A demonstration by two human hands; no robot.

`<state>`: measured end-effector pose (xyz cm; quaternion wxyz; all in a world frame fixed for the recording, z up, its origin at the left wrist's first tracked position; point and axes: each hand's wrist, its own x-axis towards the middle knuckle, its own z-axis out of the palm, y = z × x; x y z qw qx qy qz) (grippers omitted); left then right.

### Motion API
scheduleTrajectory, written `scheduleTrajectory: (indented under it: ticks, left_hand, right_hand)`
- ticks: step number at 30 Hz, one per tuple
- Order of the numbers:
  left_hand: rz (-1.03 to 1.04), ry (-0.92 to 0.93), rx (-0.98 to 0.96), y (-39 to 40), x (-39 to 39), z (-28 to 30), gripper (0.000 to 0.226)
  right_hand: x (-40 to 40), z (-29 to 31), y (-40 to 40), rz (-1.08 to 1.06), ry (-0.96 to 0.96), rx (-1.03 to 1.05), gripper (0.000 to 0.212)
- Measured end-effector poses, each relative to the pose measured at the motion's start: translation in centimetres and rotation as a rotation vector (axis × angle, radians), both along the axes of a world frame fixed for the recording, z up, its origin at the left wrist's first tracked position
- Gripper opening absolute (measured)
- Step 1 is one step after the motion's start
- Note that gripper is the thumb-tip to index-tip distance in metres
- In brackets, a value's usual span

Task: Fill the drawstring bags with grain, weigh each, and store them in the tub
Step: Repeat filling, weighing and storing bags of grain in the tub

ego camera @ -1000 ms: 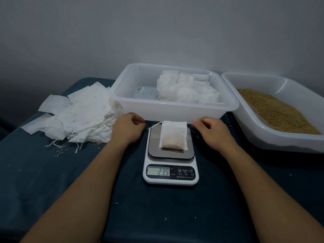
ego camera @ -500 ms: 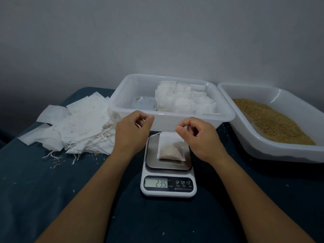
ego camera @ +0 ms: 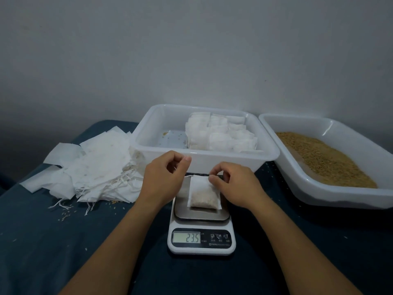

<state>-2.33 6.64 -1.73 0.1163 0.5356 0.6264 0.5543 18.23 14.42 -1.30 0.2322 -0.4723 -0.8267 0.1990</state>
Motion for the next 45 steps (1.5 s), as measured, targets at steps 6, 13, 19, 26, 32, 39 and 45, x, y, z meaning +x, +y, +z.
scheduleTrajectory:
  ticks: [6,13,19,26,32,39,45]
  left_hand:
    - [-0.004,-0.004,-0.002,0.0,0.0,-0.2,0.020]
    - [-0.268,-0.210,-0.015,-0.5,0.4,0.8,0.028]
    - [-0.565,-0.339,-0.057,-1.2,1.6,1.2,0.053]
    - [-0.544,-0.266,-0.134,-1.5,3.1,1.3,0.019]
    - [-0.374,-0.193,-0.138,-1.5,3.2,1.2,0.011]
    - [-0.274,-0.089,-0.189,-1.8,3.6,1.0,0.014]
    - [-0.287,-0.038,-0.196,-1.7,3.3,0.9,0.015]
  right_hand:
    - [-0.8,0.6,-0.2,0.009,-0.082,0.001,0.005]
    - [0.6,3.4,-2.0,0.140,0.292,0.204,0.009]
    - [1.3,6.6,-3.6,0.216,0.448,0.399,0.006]
    - [1.1,7.8,-4.2,0.296,0.424,0.516,0.008]
    - [2.0,7.9,-4.0,0.323,0.209,0.584,0.008]
    - [1.7,7.8,-4.4,0.306,0.100,0.698,0.007]
    - [1.7,7.4,-4.6,0.127,0.149,0.649,0.008]
